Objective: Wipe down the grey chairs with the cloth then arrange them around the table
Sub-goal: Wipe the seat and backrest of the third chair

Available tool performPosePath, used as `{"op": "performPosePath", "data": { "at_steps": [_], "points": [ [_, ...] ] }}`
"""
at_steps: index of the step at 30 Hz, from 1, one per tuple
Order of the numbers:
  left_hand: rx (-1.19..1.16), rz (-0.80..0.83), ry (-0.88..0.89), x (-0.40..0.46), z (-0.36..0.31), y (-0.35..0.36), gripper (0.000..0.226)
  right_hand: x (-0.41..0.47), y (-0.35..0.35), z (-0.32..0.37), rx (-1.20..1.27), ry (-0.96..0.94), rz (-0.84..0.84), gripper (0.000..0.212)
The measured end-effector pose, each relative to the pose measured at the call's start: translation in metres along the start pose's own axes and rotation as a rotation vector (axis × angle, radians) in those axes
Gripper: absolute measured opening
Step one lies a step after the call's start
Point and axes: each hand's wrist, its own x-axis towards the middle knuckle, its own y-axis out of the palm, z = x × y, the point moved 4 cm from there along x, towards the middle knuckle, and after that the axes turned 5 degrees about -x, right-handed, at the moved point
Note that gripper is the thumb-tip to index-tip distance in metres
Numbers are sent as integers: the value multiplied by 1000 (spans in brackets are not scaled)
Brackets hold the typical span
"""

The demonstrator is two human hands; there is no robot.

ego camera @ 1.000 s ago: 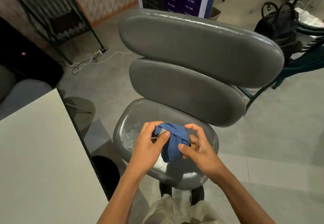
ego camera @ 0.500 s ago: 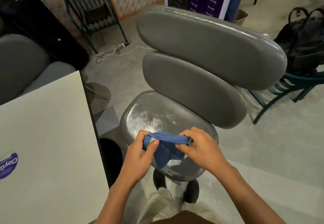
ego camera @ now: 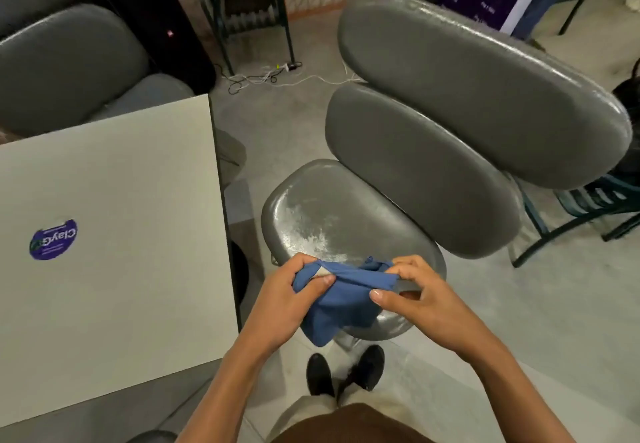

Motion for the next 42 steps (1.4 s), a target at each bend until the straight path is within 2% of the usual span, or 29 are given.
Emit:
{"op": "performPosePath", "data": {
  "at_steps": [4, 6, 10, 16, 20, 23, 27, 31, 34, 40, 42],
  "points": [
    [-55, -77, -20, -25, 16, -23, 1, -8, 30, 16, 58, -43, 36, 26],
    [-60, -109, -32, -40, 27, -35, 4, -7, 46, 21, 26, -72, 51, 19],
    [-90, -216, -75, -70, 47, -56, 4, -2, 74, 33, -158, -135, 76, 8],
    [-219, -469, -120, -122, 70, -70, 6, 3, 107, 59, -425, -367, 132, 19],
    [-270, -688, -170, -156, 77, -66, 6, 4, 131, 75, -455, -446, 338, 9],
    [-327, -846, -189, -185, 75, -56, 2, -4, 147, 84, -367, -492, 510, 6],
    [-423, -1027, -219, -227, 82, -40, 3, -17, 173, 83, -363, -488, 749, 27],
    [-499, -1179, -256, -274, 92, -26, 6, -32, 202, 77, -343, -494, 957, 34],
    [-536, -1284, -266, -307, 98, -19, 7, -48, 229, 79, -331, -493, 1110, 49],
    [-573, -1489, -327, -365, 119, -16, 9, -80, 296, 92, -425, -472, 1319, 31],
    [-591, -1559, -346, -381, 129, -18, 8, -91, 319, 97, -438, -481, 1368, 31]
  ]
}}
